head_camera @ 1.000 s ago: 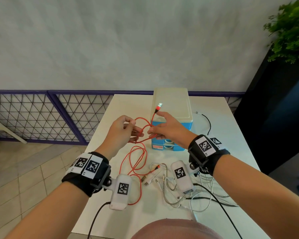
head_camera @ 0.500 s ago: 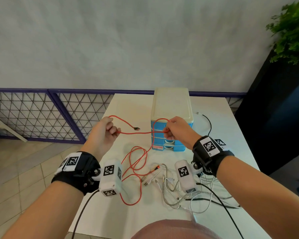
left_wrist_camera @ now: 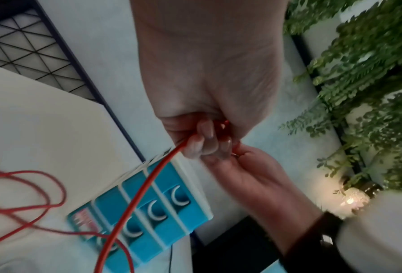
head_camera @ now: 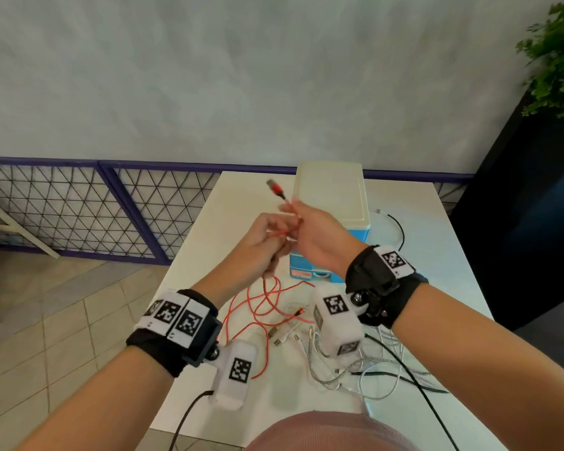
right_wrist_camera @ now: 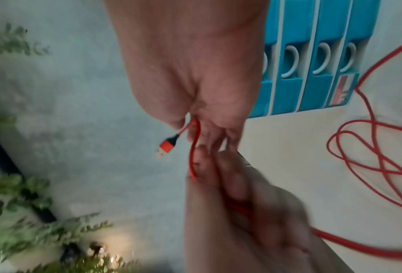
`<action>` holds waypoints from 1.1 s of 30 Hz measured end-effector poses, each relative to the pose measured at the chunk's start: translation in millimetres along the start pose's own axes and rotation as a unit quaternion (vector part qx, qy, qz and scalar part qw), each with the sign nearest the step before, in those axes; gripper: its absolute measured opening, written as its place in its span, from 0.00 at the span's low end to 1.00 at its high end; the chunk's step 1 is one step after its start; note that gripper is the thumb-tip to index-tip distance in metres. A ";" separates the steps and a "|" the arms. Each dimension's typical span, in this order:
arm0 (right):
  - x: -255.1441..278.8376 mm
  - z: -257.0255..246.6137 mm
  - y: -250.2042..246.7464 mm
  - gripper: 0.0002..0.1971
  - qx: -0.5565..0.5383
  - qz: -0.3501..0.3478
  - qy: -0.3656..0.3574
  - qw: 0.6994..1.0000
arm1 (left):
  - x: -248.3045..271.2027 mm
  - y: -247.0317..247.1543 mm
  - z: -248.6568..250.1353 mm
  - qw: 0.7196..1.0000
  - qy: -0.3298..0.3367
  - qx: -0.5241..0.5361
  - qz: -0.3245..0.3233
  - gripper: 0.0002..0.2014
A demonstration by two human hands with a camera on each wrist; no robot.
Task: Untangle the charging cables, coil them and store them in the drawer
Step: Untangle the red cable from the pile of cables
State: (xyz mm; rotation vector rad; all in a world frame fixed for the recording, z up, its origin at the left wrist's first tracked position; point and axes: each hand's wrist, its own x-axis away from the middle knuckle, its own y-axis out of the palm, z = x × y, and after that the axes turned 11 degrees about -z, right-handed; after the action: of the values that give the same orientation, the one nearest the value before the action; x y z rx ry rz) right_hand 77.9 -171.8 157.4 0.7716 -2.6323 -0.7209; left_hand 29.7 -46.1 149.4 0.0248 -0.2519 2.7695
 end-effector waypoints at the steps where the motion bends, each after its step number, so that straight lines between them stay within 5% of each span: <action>1: -1.9 -6.2 -1.8 0.15 -0.069 0.025 -0.026 0.997 | 2.9 1.1 -4.8 1.000 -0.005 -0.008 -0.022 0.07; 3: -2.0 -21.0 -8.4 0.15 -0.130 0.070 -0.048 0.988 | 10.5 0.1 -16.6 0.997 -0.028 -0.013 -0.073 0.04; 10: 7.6 -32.0 -26.6 0.09 -0.021 0.112 -0.043 0.993 | 17.2 -6.1 -42.3 0.987 -0.067 -0.033 -0.146 0.12; 13: 7.9 -33.8 -24.6 0.09 -0.067 0.090 -0.064 0.992 | 17.6 -5.8 -58.7 0.981 -0.060 -0.058 -0.178 0.15; 17: 13.4 -10.5 -22.0 0.08 -0.057 -0.023 -0.036 0.997 | 8.1 0.4 -60.6 0.991 -0.017 -0.037 -0.131 0.15; 21: 14.0 -11.4 -16.5 0.15 -0.108 -0.026 -0.052 0.993 | 0.9 1.0 -69.7 0.975 -0.059 -0.073 -0.201 0.15; 23: 15.6 -26.0 -17.2 0.15 -0.091 0.011 -0.067 0.994 | -1.4 -14.0 -83.4 0.927 -0.124 -0.241 -0.258 0.18; 26: 22.2 -44.7 -26.9 0.14 -0.035 0.039 -0.072 0.996 | -6.3 -51.8 -92.5 0.762 -0.281 -0.507 -0.287 0.19; 27: 24.8 -48.0 -30.7 0.14 -0.018 0.038 -0.070 0.997 | -11.1 -65.6 -91.2 0.731 -0.326 -0.540 -0.261 0.18; 28: 27.9 -49.8 -33.0 0.14 0.004 0.036 -0.063 0.997 | -15.3 -77.7 -86.6 0.733 -0.361 -0.534 -0.217 0.17; 30: 32.7 -49.4 -35.6 0.14 0.075 0.037 -0.044 0.996 | -33.3 -101.1 -69.8 0.805 -0.402 -0.427 -0.090 0.11; 33: 35.5 -41.2 -34.9 0.15 0.185 0.033 -0.023 0.982 | -67.3 -123.3 -35.2 0.871 -0.253 -0.407 0.103 0.05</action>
State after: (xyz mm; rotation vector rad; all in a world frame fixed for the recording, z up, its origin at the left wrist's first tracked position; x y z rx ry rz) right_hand 80.8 -233.1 177.7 0.7633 -2.8595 -0.2319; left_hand 136.7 50.1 132.6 0.5331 -1.6057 2.5604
